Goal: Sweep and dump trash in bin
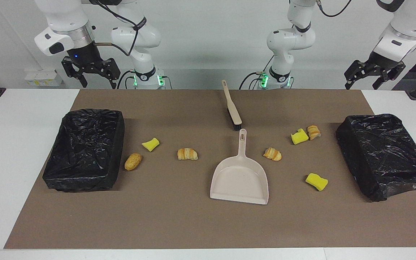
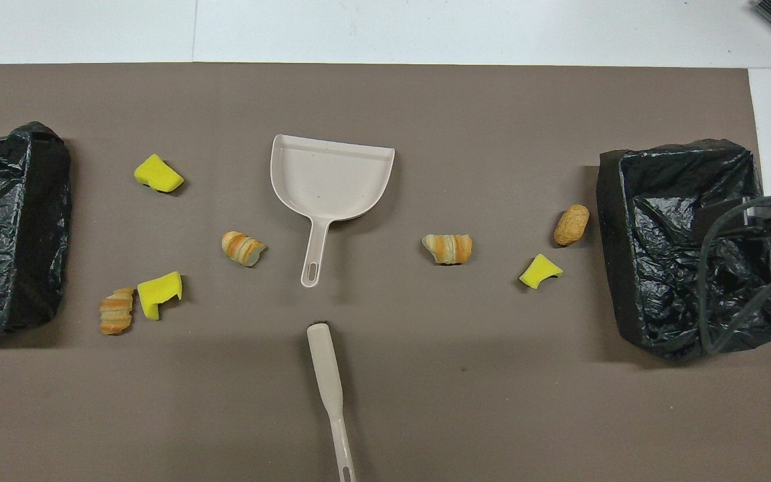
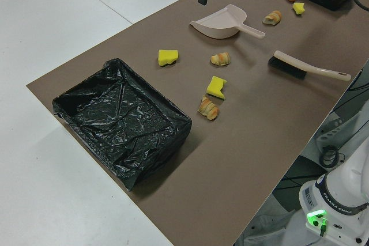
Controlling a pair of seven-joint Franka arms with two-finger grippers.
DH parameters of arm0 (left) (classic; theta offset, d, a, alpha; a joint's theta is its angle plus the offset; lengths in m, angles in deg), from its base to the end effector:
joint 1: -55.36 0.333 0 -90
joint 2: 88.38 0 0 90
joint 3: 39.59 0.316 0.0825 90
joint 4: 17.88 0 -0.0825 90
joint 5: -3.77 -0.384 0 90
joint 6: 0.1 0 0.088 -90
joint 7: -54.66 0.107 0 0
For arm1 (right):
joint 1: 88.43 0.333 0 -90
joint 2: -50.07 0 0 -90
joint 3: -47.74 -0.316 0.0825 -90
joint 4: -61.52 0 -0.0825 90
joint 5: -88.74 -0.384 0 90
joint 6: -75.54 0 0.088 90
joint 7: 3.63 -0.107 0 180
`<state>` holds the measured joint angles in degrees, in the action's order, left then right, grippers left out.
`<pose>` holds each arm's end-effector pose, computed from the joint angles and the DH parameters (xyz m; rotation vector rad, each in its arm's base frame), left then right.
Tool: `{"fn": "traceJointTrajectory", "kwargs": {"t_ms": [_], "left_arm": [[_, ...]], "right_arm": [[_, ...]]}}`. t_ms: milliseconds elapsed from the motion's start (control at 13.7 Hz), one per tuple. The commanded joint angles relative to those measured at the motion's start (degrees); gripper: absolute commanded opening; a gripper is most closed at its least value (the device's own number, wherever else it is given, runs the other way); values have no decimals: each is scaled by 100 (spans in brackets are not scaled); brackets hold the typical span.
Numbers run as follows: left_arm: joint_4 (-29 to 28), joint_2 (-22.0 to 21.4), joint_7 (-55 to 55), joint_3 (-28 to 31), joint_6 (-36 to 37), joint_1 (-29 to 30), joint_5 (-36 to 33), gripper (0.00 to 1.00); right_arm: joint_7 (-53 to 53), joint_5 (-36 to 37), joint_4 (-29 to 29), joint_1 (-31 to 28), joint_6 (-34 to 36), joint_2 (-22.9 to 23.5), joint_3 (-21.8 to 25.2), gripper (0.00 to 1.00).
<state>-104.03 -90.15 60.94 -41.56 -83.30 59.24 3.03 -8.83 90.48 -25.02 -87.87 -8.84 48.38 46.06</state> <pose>0.5322 0.0189 0.6623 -3.1268 0.1171 0.0337 0.5350 0.0177 0.6603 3.1089 -0.0848 -0.0096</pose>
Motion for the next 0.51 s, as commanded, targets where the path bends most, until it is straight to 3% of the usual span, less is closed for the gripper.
{"fn": "traceJointTrajectory", "kwargs": {"t_ms": [0, 439], "left_arm": [[-15, -42, 48, 3, 59, 25, 48, 100], [-15, -42, 40, -67, 59, -63, 100, 100]], "right_arm": [[-8, 55, -170, -64, -8, -112, -8, 100], [-34, 46, -320, -64, -52, -200, 10, 100]]}}
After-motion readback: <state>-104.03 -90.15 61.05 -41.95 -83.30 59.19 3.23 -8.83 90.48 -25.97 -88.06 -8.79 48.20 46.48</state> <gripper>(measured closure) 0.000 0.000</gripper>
